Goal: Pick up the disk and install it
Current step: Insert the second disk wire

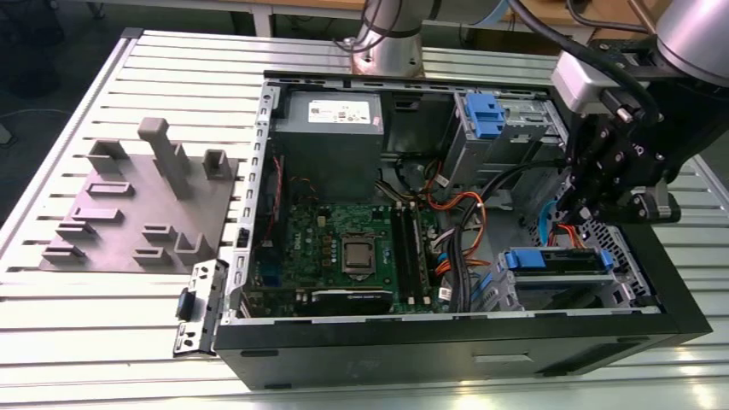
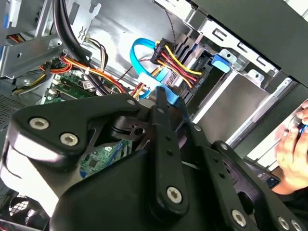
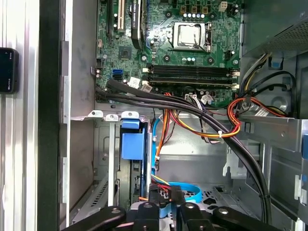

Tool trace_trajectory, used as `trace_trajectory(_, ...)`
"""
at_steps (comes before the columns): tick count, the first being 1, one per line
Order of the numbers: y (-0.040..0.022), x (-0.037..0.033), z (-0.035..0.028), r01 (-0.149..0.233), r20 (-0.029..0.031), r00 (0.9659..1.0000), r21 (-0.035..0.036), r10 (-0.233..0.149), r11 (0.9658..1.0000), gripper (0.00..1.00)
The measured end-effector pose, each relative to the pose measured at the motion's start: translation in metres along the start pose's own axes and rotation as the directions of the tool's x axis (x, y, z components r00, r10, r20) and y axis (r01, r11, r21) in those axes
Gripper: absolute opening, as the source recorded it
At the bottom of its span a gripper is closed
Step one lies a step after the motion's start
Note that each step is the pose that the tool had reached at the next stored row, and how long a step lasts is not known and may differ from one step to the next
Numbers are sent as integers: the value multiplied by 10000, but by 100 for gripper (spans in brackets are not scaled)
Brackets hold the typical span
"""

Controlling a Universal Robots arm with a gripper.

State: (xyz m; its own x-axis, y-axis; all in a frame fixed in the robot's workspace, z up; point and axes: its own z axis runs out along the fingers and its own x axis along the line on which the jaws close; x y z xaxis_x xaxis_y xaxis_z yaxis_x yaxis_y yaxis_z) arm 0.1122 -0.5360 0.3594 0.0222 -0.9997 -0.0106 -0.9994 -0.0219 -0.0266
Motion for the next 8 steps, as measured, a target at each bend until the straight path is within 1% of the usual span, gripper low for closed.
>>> trace_trajectory(1, 0, 0, 3, 0, -1, 10000, 0, 0, 10000, 24)
trace_trajectory(2, 0, 1, 5, 0, -1, 10000, 0, 0, 10000, 17)
trace_trajectory(4, 0, 3, 9, 0, 1, 10000, 0, 0, 10000, 16)
trace_trajectory(7, 4, 24, 15, 19, 4, 10000, 0, -19, 10000, 16)
trace_trajectory(8, 9, 32, 19, 31, 15, 10000, 6, -31, 10000, 16)
